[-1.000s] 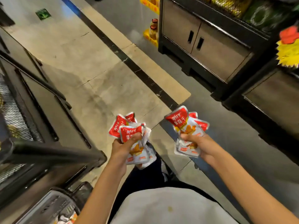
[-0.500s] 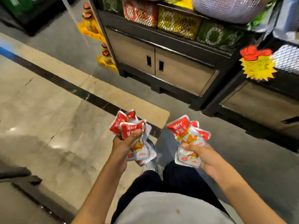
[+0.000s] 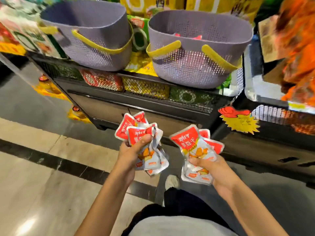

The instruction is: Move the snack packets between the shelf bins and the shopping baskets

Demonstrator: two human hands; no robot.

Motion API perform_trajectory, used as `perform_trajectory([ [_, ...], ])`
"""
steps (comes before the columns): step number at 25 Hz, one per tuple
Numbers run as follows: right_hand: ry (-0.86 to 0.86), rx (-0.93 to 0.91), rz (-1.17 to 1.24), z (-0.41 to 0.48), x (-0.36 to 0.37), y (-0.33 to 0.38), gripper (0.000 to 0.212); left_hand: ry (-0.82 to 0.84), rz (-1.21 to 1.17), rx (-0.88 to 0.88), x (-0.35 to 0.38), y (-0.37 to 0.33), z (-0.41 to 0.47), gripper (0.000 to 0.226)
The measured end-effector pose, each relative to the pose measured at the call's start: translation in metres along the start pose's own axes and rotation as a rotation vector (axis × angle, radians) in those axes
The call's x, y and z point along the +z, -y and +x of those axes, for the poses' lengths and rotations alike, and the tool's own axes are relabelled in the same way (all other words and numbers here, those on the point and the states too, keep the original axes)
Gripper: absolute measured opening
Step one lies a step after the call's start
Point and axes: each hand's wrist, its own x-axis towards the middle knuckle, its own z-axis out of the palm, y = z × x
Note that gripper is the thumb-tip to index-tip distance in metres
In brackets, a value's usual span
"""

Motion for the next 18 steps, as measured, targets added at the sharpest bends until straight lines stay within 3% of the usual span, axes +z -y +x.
perform_trajectory([
  [3,0.120,-0.239,-0.068,0.019,0.006,0.098,0.077,0.135,-0.042,0.154,0.042,-0.079,0.041,0.064],
  [4,0.164,-0.326,-0.048,0.023,0.009,0.128,0.081,0.181,-0.020,0.208,0.055,-0.106,0.051,0.077],
  [6,0.244,-0.466,-0.001,0.035,0.014,0.186,0.069,0.280,0.007,0.302,0.079,-0.159,0.070,0.104],
  [7,0.247,-0.506,-0.008,0.041,0.016,0.212,0.064,0.333,0.012,0.353,0.089,-0.183,0.079,0.102],
  [9,0.156,-0.543,-0.074,0.061,0.018,0.261,0.051,0.417,0.031,0.453,0.114,-0.231,0.100,0.066],
  [11,0.079,-0.533,-0.101,0.082,0.020,0.302,0.026,0.483,0.060,0.507,0.143,-0.271,0.117,0.032],
  [13,0.069,-0.451,-0.131,0.107,0.022,0.327,0.017,0.522,0.115,0.478,0.168,-0.294,0.141,0.015],
  [16,0.032,-0.243,-0.249,0.153,0.020,0.336,0.014,0.536,0.327,0.282,0.191,-0.298,0.180,0.010],
  [18,-0.006,-0.119,-0.341,0.183,0.013,0.333,0.012,0.471,0.533,0.145,0.198,-0.291,0.208,0.022],
])
